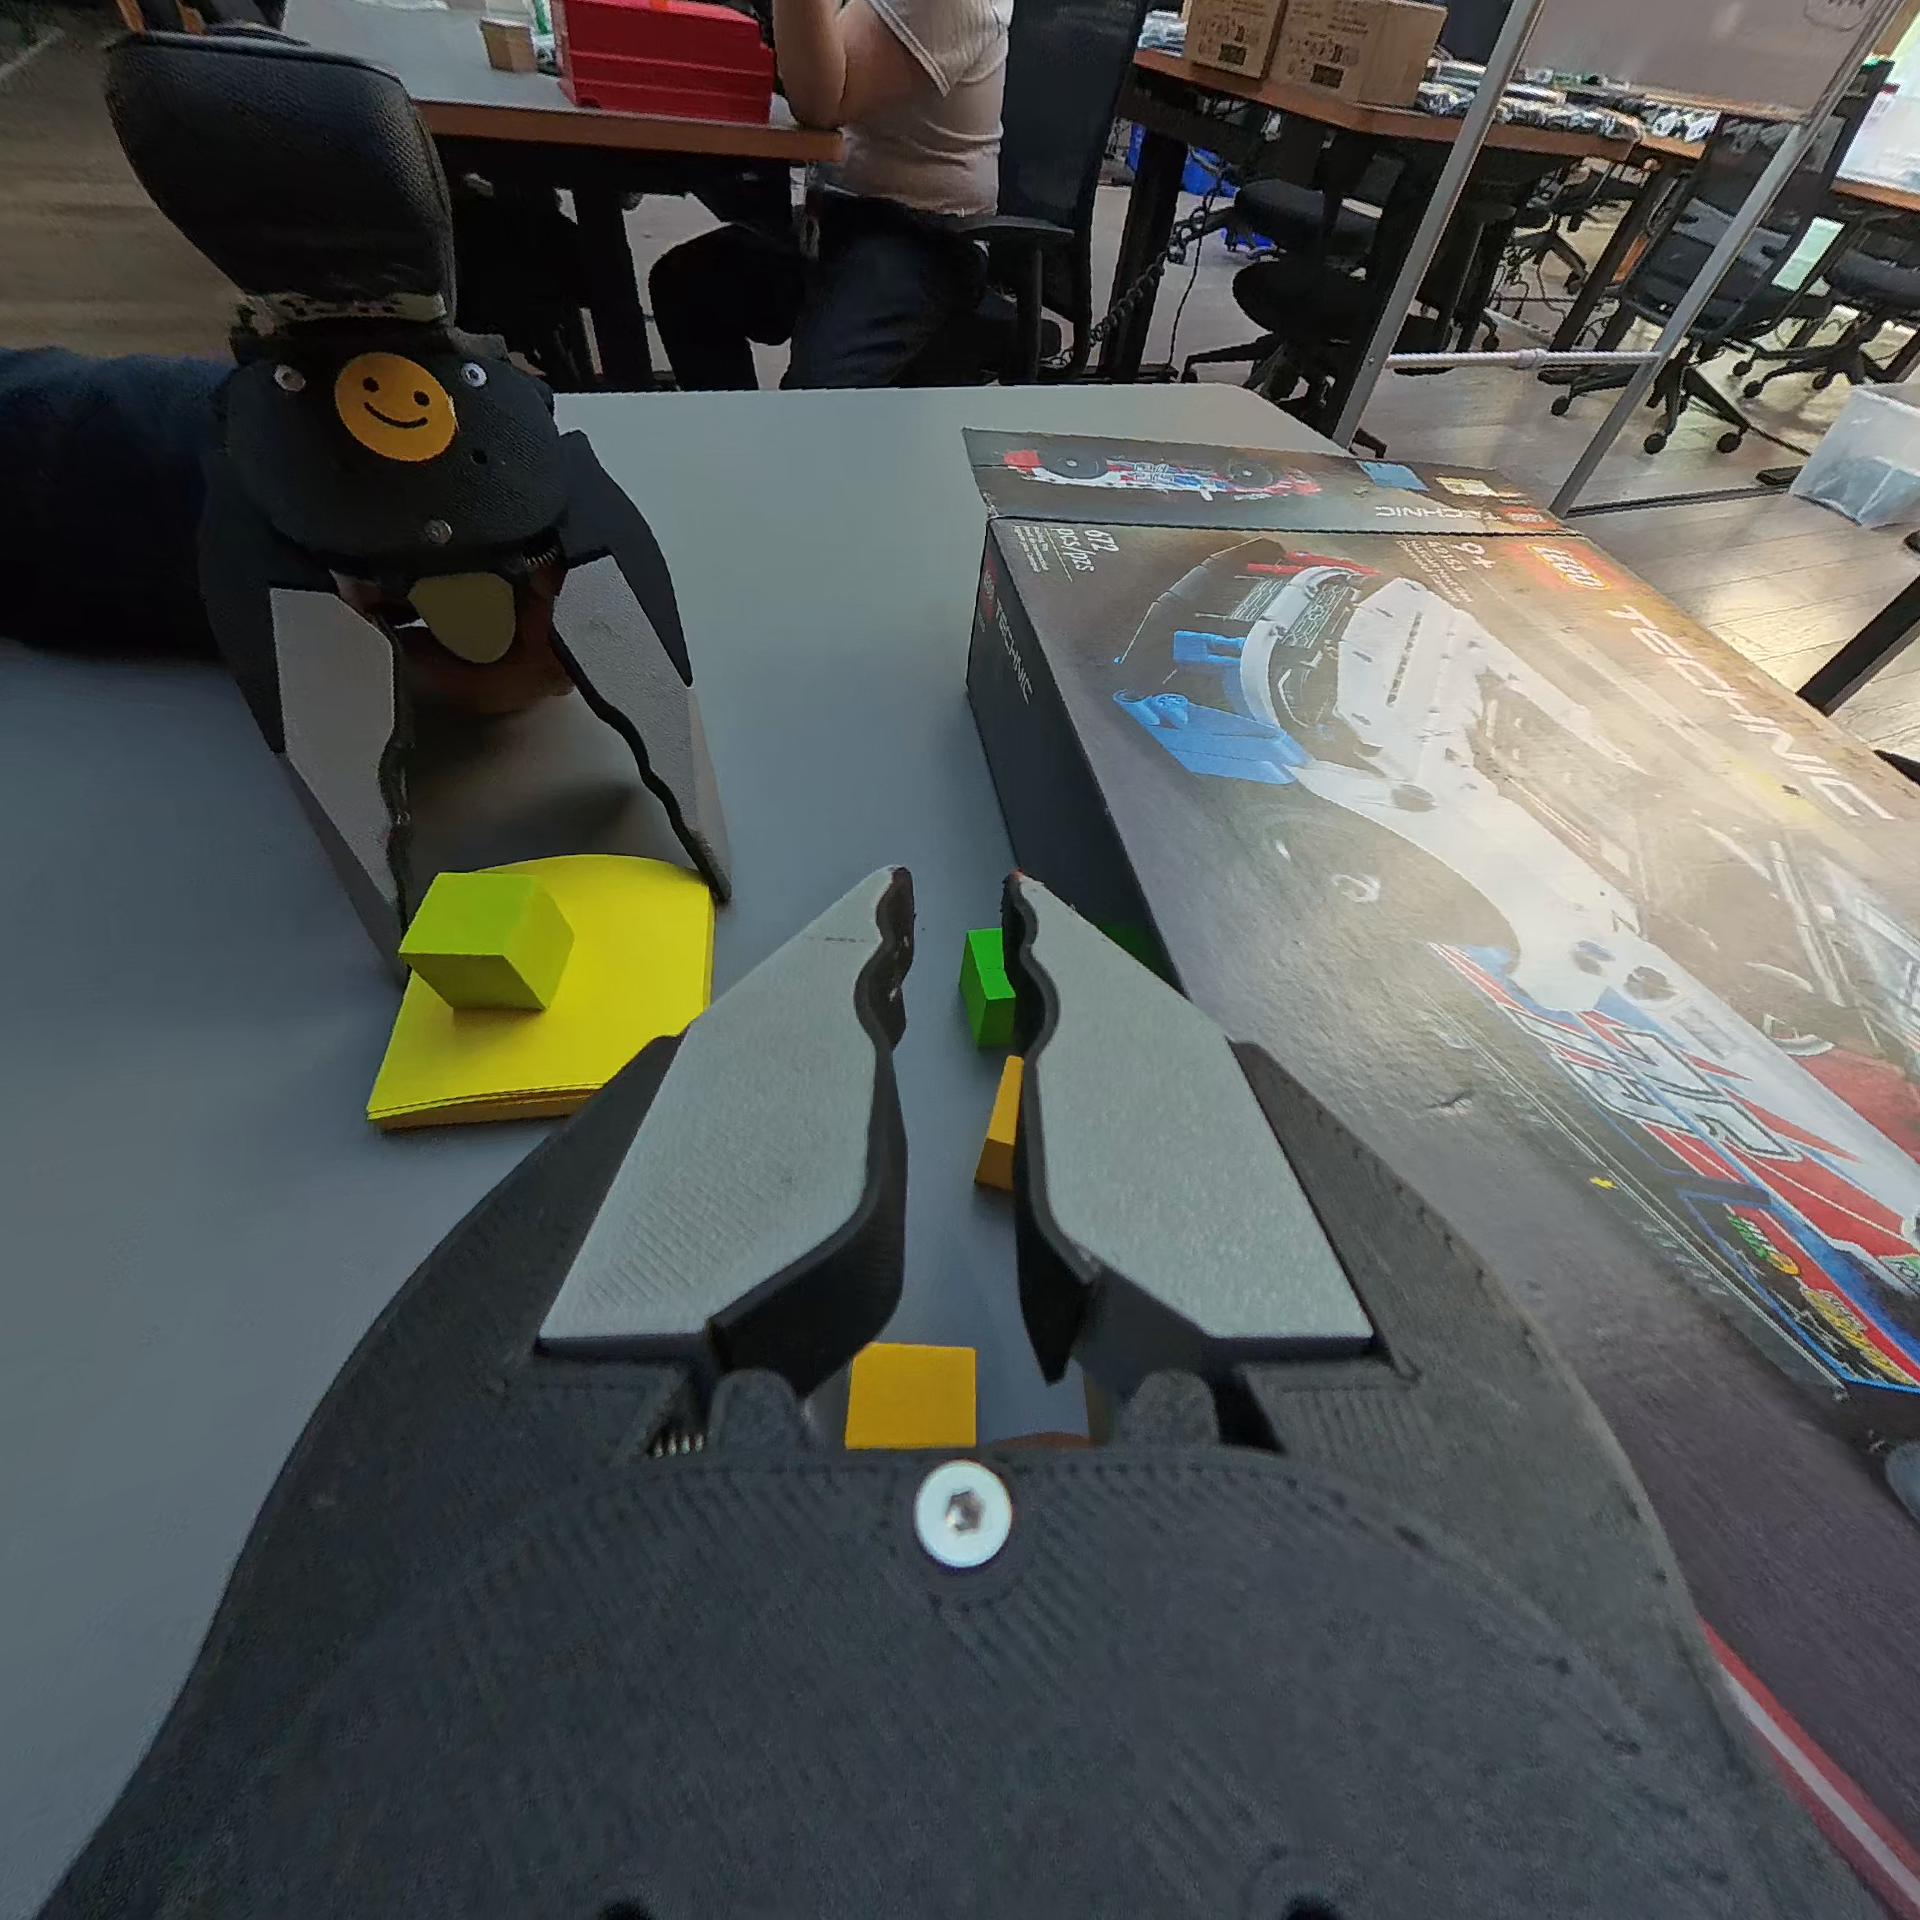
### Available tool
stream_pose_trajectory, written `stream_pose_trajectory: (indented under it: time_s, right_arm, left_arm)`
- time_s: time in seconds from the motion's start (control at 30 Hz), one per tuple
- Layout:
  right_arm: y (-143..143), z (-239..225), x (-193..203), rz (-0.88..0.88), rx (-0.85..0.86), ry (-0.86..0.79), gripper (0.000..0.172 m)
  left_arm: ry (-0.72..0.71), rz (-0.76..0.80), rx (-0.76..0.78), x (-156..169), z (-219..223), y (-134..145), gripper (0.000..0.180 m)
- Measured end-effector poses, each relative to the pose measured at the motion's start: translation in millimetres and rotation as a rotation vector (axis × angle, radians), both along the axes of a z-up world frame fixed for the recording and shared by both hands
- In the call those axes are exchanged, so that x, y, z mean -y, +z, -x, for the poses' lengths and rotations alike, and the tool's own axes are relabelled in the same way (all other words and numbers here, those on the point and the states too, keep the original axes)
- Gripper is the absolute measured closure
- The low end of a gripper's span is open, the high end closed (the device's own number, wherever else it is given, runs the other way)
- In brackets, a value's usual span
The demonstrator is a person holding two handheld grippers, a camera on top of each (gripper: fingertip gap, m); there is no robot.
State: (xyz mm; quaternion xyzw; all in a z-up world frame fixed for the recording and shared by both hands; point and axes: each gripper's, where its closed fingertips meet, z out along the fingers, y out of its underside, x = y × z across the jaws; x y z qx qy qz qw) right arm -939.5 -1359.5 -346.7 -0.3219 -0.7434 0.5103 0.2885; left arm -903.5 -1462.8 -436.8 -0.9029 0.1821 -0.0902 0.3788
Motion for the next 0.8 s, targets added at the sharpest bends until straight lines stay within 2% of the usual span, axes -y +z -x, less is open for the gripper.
stream_pose_trajectory:
  time_s: [0.1, 0.2, 0.27, 0.4, 0.6, 0.8]
  right_arm:
    - [0, -1, 0, -0.004, -0.001, 0.004, 0.158]
    - [1, -1, 1, -0.013, -0.005, 0.006, 0.158]
    - [1, -1, 0, -0.014, -0.005, 0.003, 0.158]
    - [2, -1, -1, -0.011, 0.001, -0.003, 0.156]
    - [-11, -2, 3, -0.08, 0.057, -0.002, 0.153]
    - [-26, 7, 8, -0.303, 0.093, -0.096, 0.155]
  left_arm:
    - [-0.055, 0.009, -0.002, 8, -8, 0, 0.094]
    - [-0.106, 0.035, 0.014, 15, -19, 0, 0.076]
    - [-0.126, 0.054, 0.035, 19, -24, 1, 0.072]
    - [-0.142, 0.091, 0.083, 29, -21, 5, 0.076]
    - [-0.037, 0.014, 0.132, 19, 7, 17, 0.082]
    - [0.058, 0.01, 0.161, 12, 32, 7, 0.094]
